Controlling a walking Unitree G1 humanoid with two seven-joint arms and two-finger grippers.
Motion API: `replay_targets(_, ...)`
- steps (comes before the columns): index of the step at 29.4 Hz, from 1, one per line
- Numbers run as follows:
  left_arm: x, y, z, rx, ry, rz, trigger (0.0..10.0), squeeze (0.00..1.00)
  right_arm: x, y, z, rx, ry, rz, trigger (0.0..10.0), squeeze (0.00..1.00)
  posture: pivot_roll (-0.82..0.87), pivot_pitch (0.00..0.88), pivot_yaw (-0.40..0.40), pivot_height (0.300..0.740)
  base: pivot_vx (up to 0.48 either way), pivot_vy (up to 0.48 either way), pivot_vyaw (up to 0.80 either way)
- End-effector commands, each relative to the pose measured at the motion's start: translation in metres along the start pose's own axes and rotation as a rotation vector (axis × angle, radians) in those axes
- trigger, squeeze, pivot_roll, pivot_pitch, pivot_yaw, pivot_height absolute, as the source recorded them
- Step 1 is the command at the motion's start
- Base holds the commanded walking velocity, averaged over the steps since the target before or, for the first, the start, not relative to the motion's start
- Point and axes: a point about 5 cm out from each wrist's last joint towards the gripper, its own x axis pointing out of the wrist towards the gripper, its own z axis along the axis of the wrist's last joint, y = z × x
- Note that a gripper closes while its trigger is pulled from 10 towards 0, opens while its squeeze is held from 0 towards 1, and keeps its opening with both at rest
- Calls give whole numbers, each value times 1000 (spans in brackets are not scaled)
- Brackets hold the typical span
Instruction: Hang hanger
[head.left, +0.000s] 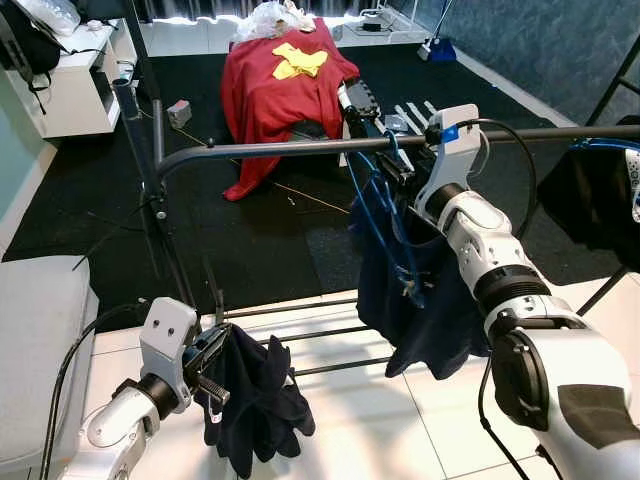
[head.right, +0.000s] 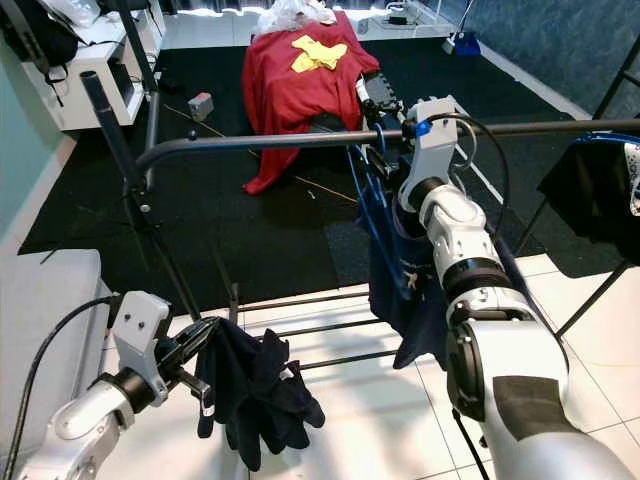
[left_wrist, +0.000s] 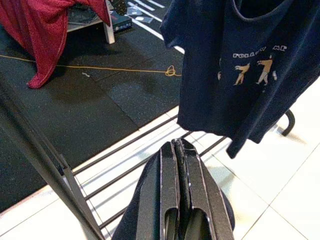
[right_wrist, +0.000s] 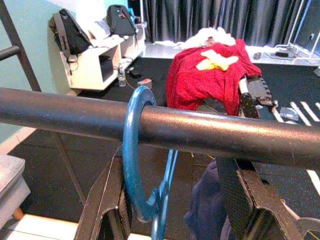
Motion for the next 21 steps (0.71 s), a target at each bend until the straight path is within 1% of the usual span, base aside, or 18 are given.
replay_targets(1,-1,4,8,-6,-40,27,0,0,0,4,9,-10,-84,24,10000,0,152,79,-66,740,0,0,0)
replay_targets(2,-1,4,8,-6,-40,27,0,0,0,4,9,-10,-84,24,10000,0,152,79,-66,740,0,0,0)
replay_targets(3,0,6,8,-31,-43,54,0,0,-2,8,7,-3,-103,45,10000,0,146,73,-60,740,0,0,0)
replay_targets(5,0,6,8,-31,-43,54,0,0,-2,8,7,-3,-103,45,10000,0,146,73,-60,740,0,0,0)
replay_targets(7,1,12,5,-53,-43,120,0,0,-15,17,-5,-12,-99,101,10000,0,141,69,-57,740,0,0,0)
replay_targets(8,1,12,5,-53,-43,120,0,0,-15,17,-5,-12,-99,101,10000,0,141,69,-57,740,0,0,0)
replay_targets(9,3,14,5,-67,-50,140,0,0,-24,21,-11,-16,-94,108,10000,0,133,64,-44,740,0,0,0)
replay_targets(10,3,14,5,-67,-50,140,0,0,-24,21,-11,-16,-94,108,10000,0,133,64,-44,740,0,0,0)
replay_targets(11,3,15,5,-76,-55,149,0,0,-31,24,-13,-19,-91,109,10000,0,133,64,-44,740,0,0,0)
replay_targets(12,3,15,5,-76,-55,149,0,0,-31,24,-13,-19,-91,109,10000,0,133,64,-44,740,0,0,0)
replay_targets(13,4,14,6,-82,-62,140,0,0,-37,26,-15,-40,-96,96,10000,0,127,58,-29,740,0,0,0)
replay_targets(14,4,14,6,-82,-62,140,0,0,-37,26,-15,-40,-96,96,10000,0,127,58,-29,740,0,0,0)
replay_targets(15,6,13,7,-90,-74,123,0,0,-45,28,-13,-56,-110,71,10000,0,122,50,-20,740,0,0,0)
replay_targets(16,6,13,7,-90,-74,123,0,0,-45,28,-13,-56,-110,71,10000,0,122,50,-20,740,0,0,0)
replay_targets(18,9,10,9,-100,-94,101,0,0,-56,31,-9,-91,-134,31,10000,0,119,39,-13,740,0,0,0)
replay_targets(19,9,10,9,-100,-94,101,0,0,-56,31,-9,-91,-134,31,10000,0,119,39,-13,740,0,0,0)
replay_targets(20,11,9,10,-111,-107,93,0,0,-61,33,-7,-112,-147,11,10000,0,117,33,-11,740,0,0,0)
replay_targets(21,11,9,10,-111,-107,93,0,0,-61,33,-7,-112,-147,11,10000,0,117,33,-11,740,0,0,0)
